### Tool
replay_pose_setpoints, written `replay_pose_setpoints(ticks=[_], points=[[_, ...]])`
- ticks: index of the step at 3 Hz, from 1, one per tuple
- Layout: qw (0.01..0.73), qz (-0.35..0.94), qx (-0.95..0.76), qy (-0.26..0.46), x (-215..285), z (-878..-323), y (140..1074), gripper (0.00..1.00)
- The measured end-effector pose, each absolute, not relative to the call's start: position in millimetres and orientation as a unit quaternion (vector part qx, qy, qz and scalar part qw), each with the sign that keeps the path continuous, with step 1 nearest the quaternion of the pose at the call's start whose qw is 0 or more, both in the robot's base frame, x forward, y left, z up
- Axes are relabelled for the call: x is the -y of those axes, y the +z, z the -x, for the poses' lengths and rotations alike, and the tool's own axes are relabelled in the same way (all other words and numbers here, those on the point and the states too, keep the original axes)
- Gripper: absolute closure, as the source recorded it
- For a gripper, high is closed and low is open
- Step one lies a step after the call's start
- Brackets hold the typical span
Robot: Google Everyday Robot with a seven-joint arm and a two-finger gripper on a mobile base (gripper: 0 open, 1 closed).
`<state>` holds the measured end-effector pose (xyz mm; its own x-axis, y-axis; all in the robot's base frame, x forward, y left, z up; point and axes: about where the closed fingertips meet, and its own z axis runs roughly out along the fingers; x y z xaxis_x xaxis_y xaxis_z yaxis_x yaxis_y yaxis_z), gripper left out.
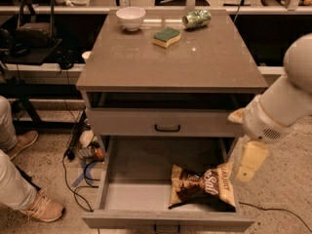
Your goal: Pick brown chip bag from middle drawer and place on counter
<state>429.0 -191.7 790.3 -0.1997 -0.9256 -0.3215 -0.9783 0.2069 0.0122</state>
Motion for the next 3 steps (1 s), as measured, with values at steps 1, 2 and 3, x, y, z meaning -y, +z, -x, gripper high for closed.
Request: replay_pose_setpoints(ticks=[1, 2, 3], points=[[0.117, 0.611, -0.768, 0.155, 182, -422, 726, 0.0], [0.117, 0.611, -0.768, 0.155, 182, -422, 726, 0.0], [0.119, 0.609, -0.771, 0.145, 184, -431, 691, 0.0]])
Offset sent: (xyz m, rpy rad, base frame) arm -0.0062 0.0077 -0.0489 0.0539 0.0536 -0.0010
